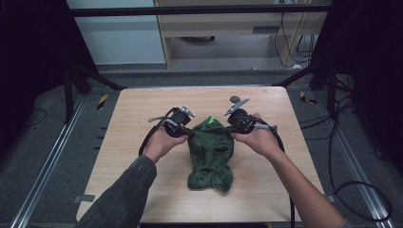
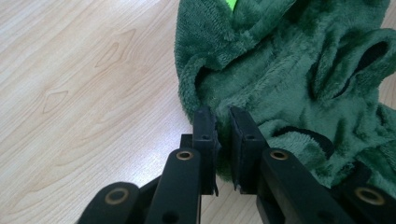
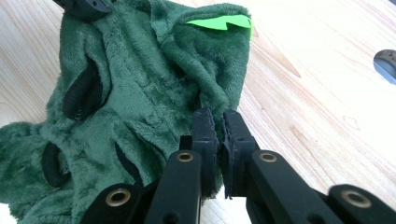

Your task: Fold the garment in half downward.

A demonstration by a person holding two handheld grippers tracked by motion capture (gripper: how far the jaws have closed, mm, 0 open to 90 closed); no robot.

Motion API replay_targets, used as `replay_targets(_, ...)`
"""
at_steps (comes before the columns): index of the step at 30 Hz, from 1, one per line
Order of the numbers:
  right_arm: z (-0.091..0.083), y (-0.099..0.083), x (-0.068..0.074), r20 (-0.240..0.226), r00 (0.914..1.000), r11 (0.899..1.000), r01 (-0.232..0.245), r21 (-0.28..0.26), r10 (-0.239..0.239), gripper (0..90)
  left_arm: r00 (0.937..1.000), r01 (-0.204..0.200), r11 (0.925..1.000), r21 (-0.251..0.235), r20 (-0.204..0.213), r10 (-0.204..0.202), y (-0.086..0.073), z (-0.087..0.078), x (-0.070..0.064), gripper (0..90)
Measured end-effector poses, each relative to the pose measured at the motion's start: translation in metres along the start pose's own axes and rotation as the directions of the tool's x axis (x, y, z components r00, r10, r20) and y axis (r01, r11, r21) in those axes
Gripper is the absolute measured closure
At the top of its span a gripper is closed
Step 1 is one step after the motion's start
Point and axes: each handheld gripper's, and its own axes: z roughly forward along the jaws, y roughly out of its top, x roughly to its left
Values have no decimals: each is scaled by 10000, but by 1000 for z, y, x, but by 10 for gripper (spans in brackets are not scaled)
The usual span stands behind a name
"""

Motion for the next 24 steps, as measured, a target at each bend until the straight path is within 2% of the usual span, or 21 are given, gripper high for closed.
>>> replay_targets(11,-5,9,-2,123,9998,9998,128,-159,-126,855,9998,-39,9998,-201,-187,36,6,-8,3,816)
replay_targets(24,-6,13,-2,175,9995,9995,249,-185,-245,854,9998,-70,9997,-216,-206,66,7,-10,4,816)
